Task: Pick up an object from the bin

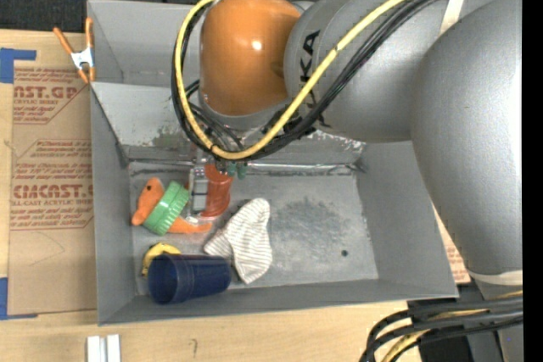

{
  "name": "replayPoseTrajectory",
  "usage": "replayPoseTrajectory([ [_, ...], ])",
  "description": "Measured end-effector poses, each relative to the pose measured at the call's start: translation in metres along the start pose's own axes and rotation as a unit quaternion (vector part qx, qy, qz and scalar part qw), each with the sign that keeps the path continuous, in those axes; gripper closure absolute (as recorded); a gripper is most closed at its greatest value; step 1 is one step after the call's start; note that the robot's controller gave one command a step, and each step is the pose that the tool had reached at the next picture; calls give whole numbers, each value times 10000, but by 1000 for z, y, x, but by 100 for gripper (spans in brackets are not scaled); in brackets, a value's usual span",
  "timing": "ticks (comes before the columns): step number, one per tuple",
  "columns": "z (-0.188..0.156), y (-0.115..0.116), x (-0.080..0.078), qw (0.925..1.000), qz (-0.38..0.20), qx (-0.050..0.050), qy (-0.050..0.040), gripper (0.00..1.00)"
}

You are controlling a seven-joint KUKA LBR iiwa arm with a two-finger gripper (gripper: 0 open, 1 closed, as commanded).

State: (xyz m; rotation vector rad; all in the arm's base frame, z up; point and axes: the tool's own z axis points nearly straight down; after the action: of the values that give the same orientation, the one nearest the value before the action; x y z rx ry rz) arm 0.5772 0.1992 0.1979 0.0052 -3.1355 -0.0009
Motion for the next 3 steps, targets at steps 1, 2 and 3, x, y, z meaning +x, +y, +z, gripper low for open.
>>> replayPoseTrajectory([
  [1,-5,-1,-2,10000,11,-7,-38,0],
  [2,54,-10,6,9998,-188,-8,-64,0],
  [3,116,-13,1,9949,-1004,2,-51,0],
])
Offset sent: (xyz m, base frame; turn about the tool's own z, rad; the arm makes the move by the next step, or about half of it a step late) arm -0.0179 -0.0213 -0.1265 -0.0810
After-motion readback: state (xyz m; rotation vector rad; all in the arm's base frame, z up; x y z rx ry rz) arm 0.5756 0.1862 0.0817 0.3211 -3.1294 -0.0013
